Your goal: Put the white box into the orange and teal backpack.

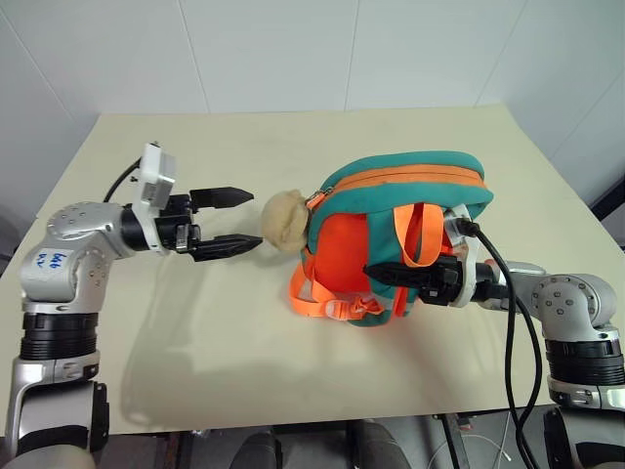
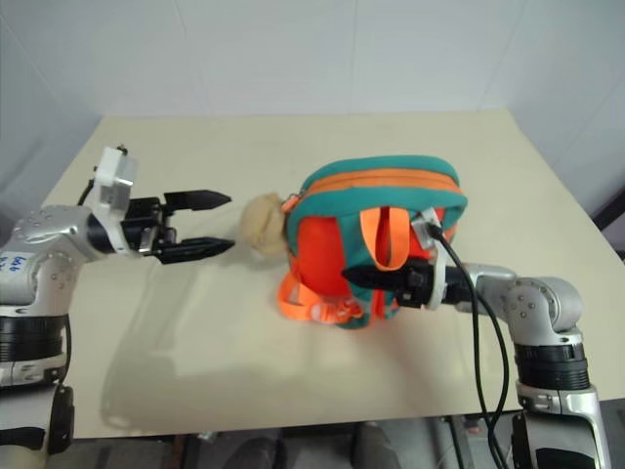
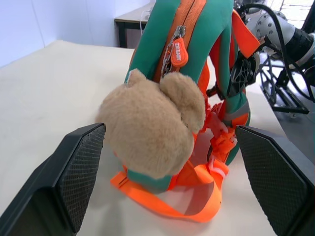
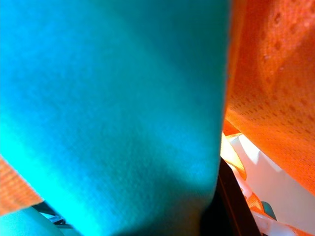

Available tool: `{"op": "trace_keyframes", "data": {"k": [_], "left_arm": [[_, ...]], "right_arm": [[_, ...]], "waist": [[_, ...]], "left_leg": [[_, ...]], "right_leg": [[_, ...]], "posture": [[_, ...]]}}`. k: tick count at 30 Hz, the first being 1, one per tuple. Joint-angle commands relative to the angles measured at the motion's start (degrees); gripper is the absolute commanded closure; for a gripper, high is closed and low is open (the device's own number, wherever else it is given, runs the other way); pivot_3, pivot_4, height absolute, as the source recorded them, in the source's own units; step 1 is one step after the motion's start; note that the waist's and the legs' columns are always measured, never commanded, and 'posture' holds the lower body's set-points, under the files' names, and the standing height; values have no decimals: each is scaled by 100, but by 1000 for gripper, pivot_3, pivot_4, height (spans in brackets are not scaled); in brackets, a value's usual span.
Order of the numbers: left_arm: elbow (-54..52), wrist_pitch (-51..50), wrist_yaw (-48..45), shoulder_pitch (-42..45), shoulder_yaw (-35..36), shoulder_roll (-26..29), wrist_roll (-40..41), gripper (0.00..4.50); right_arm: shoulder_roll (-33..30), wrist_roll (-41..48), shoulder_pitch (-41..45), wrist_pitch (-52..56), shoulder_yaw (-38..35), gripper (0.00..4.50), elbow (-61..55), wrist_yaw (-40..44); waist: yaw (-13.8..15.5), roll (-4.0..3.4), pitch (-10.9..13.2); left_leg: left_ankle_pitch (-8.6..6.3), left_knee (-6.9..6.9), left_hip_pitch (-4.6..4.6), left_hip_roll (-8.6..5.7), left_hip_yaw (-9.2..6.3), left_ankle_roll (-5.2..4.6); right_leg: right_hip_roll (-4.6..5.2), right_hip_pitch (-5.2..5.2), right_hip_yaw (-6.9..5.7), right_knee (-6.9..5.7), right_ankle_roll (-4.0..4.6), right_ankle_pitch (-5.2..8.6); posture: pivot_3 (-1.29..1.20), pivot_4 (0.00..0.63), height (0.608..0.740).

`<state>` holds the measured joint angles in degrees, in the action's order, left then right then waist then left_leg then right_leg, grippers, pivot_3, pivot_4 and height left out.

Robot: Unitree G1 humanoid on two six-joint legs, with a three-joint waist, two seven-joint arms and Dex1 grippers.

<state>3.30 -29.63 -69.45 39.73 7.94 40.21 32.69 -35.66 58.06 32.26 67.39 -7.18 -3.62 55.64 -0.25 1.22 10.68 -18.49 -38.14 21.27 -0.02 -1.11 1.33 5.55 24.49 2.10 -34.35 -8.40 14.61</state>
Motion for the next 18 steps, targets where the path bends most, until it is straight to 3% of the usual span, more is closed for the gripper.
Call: {"op": "trace_keyframes", "data": {"k": [1,6,18], "left_arm": [[245,379,120,316,-226,-259,-228,9],[751,902,211,593,-428,-648,-519,9],[1106,1540,-31,721,-847,-912,-897,9]], "right_arm": [[16,36,35,22,28,3961,-67,17],[-10,81,-34,54,-51,3961,-144,-31],[-5,108,-67,45,-115,3961,-168,-110]], "waist": [[2,0,0],[-13,0,0],[12,1,0]], "left_leg": [[0,-1,0,0,0,0],[1,1,0,0,1,1],[0,2,1,0,2,1]], "right_leg": [[0,0,0,0,0,0],[-2,1,0,0,1,0],[-1,0,0,6,0,0]], "posture": [[0,150,740],[0,150,740],[0,150,740]]}}
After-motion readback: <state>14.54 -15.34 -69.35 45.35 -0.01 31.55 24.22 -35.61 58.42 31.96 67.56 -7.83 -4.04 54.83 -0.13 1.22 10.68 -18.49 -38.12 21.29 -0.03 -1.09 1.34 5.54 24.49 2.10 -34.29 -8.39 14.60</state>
